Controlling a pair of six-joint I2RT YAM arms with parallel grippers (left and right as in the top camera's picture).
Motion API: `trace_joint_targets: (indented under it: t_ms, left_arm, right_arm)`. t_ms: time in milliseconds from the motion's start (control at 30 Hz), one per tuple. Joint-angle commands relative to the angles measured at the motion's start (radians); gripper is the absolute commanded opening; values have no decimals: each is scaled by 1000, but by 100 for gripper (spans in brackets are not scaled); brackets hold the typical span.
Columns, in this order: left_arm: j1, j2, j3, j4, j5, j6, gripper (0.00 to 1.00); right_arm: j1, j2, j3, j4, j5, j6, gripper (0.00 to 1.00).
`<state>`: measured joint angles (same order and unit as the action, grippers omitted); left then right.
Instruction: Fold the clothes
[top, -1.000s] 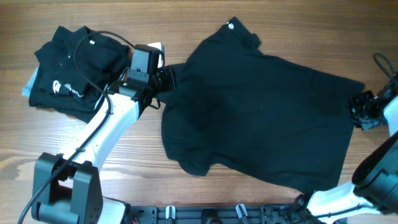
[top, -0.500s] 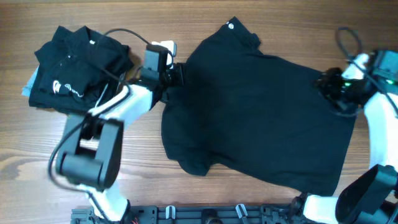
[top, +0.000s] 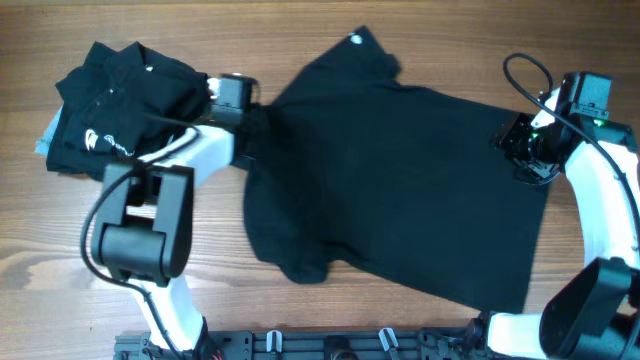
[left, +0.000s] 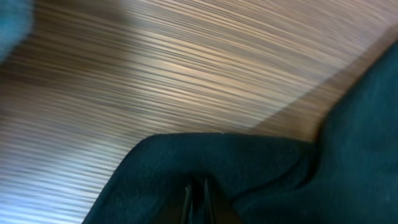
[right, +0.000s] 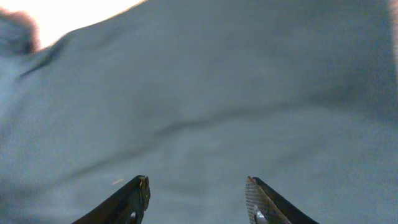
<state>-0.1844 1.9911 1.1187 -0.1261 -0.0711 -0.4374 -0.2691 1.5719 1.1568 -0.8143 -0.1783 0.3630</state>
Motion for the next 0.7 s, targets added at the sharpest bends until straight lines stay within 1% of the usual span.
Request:
trace_joint_targets:
  t_ms: [0, 67, 100, 167, 200, 233, 267, 300, 333, 467, 567, 600, 633, 667]
  left_arm:
    - [72, 26, -58, -52, 37, -20, 9]
    - [71, -34, -58, -67, 38, -20, 11]
    - [71, -68, -58, -76, 38, -19, 12]
    - [71, -128, -58, -92, 38, -19, 18]
    - [71, -174, -58, -105, 38, -19, 23]
    - [71, -225, -58, -122, 46, -19, 27]
    - [71, -268, -58, -133, 68, -15, 32]
    - [71, -293, -58, -135, 84, -15, 34]
    - [69, -326, -58, -137, 107, -15, 36]
    - [50, -383, -58, -138, 135, -11, 42]
    - [11, -383, -58, -166, 191, 75, 45]
    - [-8, -383, -58, -180, 189, 101, 45]
    - [-20, -383, -58, -185, 190, 114, 46]
    - [-31, -383, -58, -187, 190, 116, 47]
  right_arm:
    - [-1, 98, -40, 17, 189, 154, 56]
    - [-17, 156, -40, 26, 237, 216, 57]
    - [-31, 183, -40, 46, 238, 216, 56]
    - [-55, 226, -40, 70, 238, 214, 55]
    - [-71, 256, -40, 82, 230, 212, 48]
    - [-85, 288, -40, 82, 227, 217, 37]
    - [-100, 322, -40, 75, 267, 266, 20]
    - [-112, 346, -40, 71, 312, 314, 12]
    - [-130, 377, -40, 79, 348, 348, 7]
    - [-199, 482, -39, 227, 348, 312, 4]
    - [-283, 496, 16, 280, 340, 295, 4]
    - [-314, 494, 59, 309, 268, 199, 4]
    - [-327, 492, 90, 322, 197, 114, 9]
    - [-333, 488, 114, 322, 122, 39, 19]
